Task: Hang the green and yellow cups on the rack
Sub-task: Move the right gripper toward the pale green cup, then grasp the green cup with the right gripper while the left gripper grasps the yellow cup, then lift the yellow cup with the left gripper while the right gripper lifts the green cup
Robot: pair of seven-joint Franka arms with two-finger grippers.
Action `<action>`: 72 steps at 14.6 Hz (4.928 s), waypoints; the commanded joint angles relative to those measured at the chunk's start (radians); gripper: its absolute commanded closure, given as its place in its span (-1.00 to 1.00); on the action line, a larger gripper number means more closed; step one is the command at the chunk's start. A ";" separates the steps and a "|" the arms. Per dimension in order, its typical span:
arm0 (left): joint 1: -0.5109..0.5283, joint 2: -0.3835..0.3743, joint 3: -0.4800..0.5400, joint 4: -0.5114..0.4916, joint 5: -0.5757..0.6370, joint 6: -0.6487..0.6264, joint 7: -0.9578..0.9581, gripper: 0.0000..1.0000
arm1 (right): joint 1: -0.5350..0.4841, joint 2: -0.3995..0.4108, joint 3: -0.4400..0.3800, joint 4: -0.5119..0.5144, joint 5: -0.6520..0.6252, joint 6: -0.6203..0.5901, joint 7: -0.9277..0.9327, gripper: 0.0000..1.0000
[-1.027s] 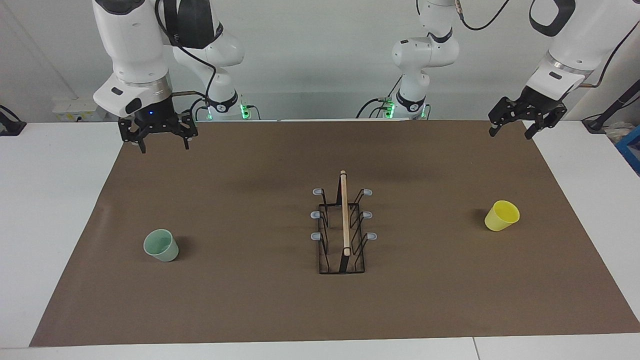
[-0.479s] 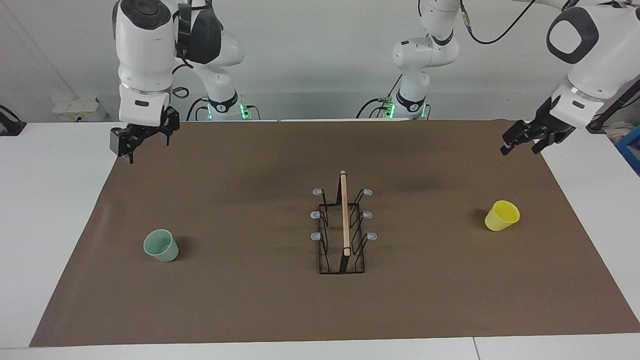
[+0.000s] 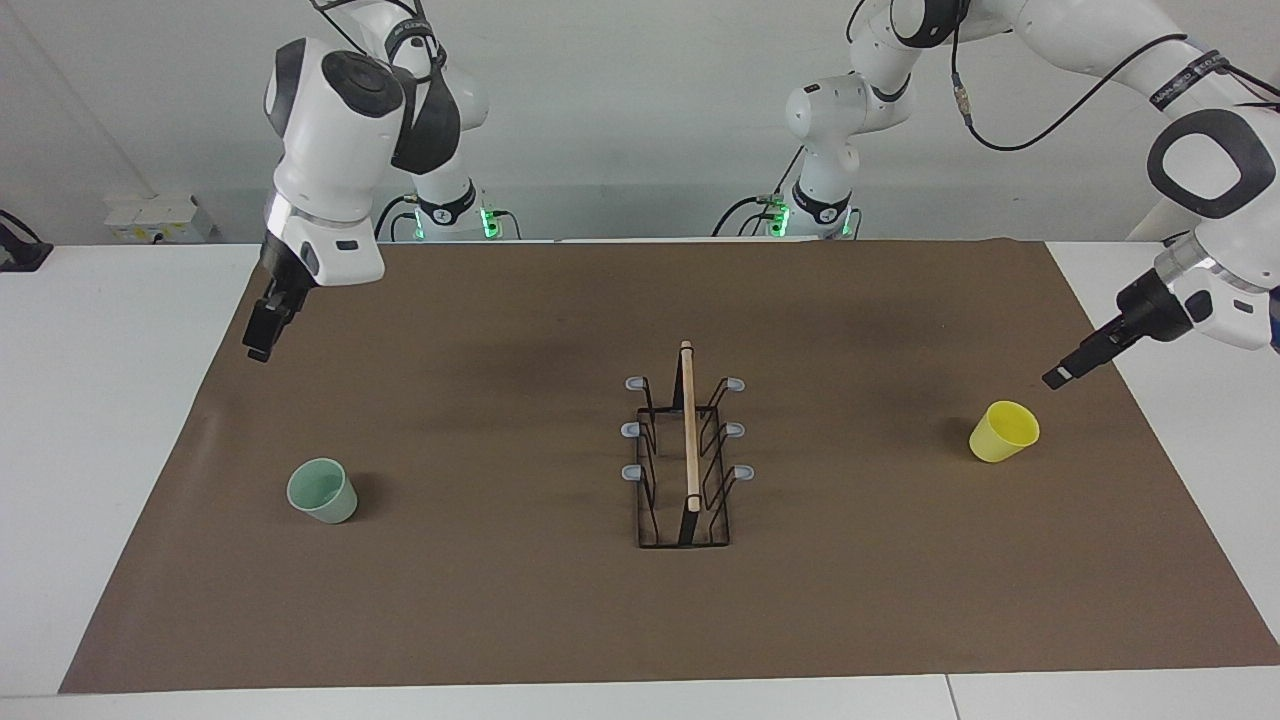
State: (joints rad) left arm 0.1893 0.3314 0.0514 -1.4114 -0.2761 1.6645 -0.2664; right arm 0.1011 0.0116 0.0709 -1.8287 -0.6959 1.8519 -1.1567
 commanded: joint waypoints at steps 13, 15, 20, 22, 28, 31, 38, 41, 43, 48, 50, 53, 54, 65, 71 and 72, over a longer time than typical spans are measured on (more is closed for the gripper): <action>0.153 0.250 0.024 0.099 -0.184 0.155 -0.289 -1.00 | 0.084 0.393 0.001 -0.049 -0.459 0.135 0.283 -1.00; 0.148 0.215 0.024 0.037 -0.183 0.187 -0.304 -1.00 | 0.115 0.425 0.001 -0.043 -0.461 0.133 0.349 -1.00; 0.108 0.138 0.022 -0.115 -0.190 0.271 -0.409 -1.00 | 0.132 0.467 0.001 -0.043 -0.514 0.138 0.448 -1.00; 0.108 0.150 0.022 -0.104 -0.274 0.268 -0.525 -1.00 | 0.132 0.499 0.001 -0.043 -0.563 0.136 0.477 -1.00; 0.151 0.190 0.024 -0.127 -0.415 0.276 -0.586 -1.00 | 0.120 0.563 0.000 -0.046 -0.747 0.116 0.529 -1.00; 0.196 0.222 0.022 -0.156 -0.466 0.276 -0.582 -1.00 | 0.086 0.573 0.000 -0.052 -0.850 0.116 0.532 -1.00; 0.187 0.166 0.021 -0.299 -0.543 0.236 -0.570 -1.00 | -0.006 0.582 -0.002 -0.069 -0.979 0.158 0.595 -1.00; 0.182 0.155 0.022 -0.337 -0.577 0.250 -0.576 -1.00 | -0.031 0.582 0.000 -0.076 -1.016 0.165 0.634 -1.00; 0.180 0.147 0.022 -0.353 -0.577 0.250 -0.577 -1.00 | -0.029 0.582 -0.002 -0.078 -1.016 0.175 0.632 -0.13; 0.113 0.155 0.021 -0.376 -0.616 0.392 -0.593 -1.00 | -0.026 0.579 0.000 -0.070 -1.013 0.167 0.623 1.00; 0.088 0.153 0.022 -0.397 -0.641 0.436 -0.599 -1.00 | -0.026 0.571 0.001 -0.064 -0.998 0.170 0.605 1.00; 0.098 0.152 0.021 -0.396 -0.641 0.413 -0.597 -0.89 | -0.021 0.542 0.003 -0.057 -0.880 0.179 0.589 1.00; 0.093 0.152 0.021 -0.396 -0.643 0.420 -0.603 -0.66 | -0.021 0.535 0.004 -0.054 -0.851 0.179 0.578 1.00; -0.003 -0.014 0.022 -0.362 -0.484 0.434 -0.608 1.00 | -0.027 0.332 0.070 -0.044 -0.280 0.251 0.480 1.00; -0.154 -0.087 0.022 -0.322 -0.203 0.448 -0.760 1.00 | -0.024 0.219 0.073 -0.032 0.138 0.283 0.402 1.00; -0.181 -0.095 0.022 -0.320 -0.168 0.448 -0.766 1.00 | -0.023 0.197 0.072 -0.029 0.267 0.320 0.364 1.00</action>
State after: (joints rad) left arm 0.0604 0.2518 0.0605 -1.7337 -0.5181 2.0968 -0.9976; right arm 0.0918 0.2608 0.1356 -1.8526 -0.6014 2.1305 -0.7218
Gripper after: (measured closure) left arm 0.322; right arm 0.352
